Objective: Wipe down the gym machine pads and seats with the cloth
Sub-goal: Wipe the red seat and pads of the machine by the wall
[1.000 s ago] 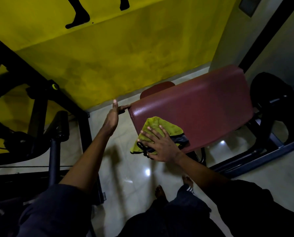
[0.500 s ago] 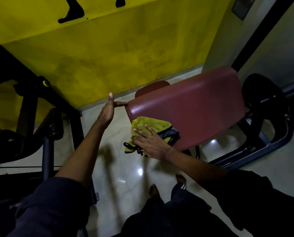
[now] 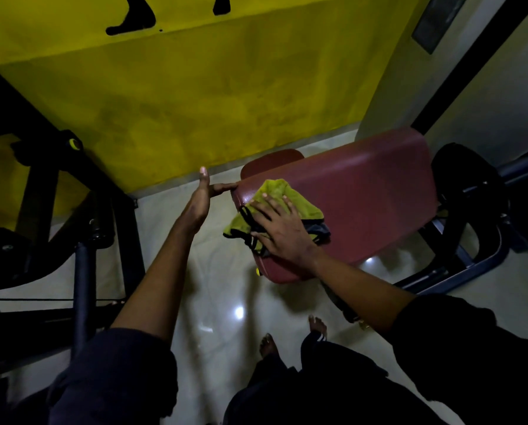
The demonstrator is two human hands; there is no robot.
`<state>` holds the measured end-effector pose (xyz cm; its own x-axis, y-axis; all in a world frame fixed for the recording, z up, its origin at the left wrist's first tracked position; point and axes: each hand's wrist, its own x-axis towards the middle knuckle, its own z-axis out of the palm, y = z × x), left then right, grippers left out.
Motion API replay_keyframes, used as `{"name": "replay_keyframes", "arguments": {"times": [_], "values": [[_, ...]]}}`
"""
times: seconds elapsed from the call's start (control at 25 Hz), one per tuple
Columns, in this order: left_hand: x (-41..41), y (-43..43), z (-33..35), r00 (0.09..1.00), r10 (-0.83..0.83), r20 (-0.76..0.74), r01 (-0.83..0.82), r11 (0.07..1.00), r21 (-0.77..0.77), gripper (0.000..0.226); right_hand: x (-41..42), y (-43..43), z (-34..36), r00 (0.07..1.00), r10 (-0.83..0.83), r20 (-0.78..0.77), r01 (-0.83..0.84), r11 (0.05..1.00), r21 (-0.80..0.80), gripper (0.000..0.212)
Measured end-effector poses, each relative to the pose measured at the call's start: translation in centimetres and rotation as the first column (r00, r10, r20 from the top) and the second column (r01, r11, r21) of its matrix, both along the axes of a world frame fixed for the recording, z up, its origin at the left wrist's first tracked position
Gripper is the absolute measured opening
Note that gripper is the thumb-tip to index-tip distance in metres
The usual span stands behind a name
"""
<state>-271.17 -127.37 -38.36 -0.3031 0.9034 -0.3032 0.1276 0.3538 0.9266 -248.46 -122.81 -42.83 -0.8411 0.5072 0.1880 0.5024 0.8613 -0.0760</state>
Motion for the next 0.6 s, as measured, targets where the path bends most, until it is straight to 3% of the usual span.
{"name": "replay_keyframes", "arguments": {"times": [0.16,0.32,0.48,0.6], "values": [[0.5,-0.3,-0.7,0.997,-0.004,-0.071,0.003,1.0,-0.005,0.073,0.2,-2.6,-2.6,0.972,0.208,0.107,-0.211,0.977,0.018,0.063],[2.8,-1.1,-2.0,0.986,0.108,-0.131,-0.1,0.993,0.064,0.033,0.9,-2.8,-3.8,0.963,0.241,0.121,-0.245,0.969,0.024,0.066],[5.4,-2.0,-3.5,0.975,0.191,-0.117,-0.181,0.979,0.091,0.049,4.6,-3.0,-6.0,0.945,0.314,0.092,-0.319,0.947,0.037,0.06],[6.3,-2.4,-4.3,0.972,0.171,-0.16,-0.158,0.983,0.088,0.058,7.6,-3.3,-7.4,0.968,0.242,0.062,-0.244,0.969,0.029,0.068]]}}
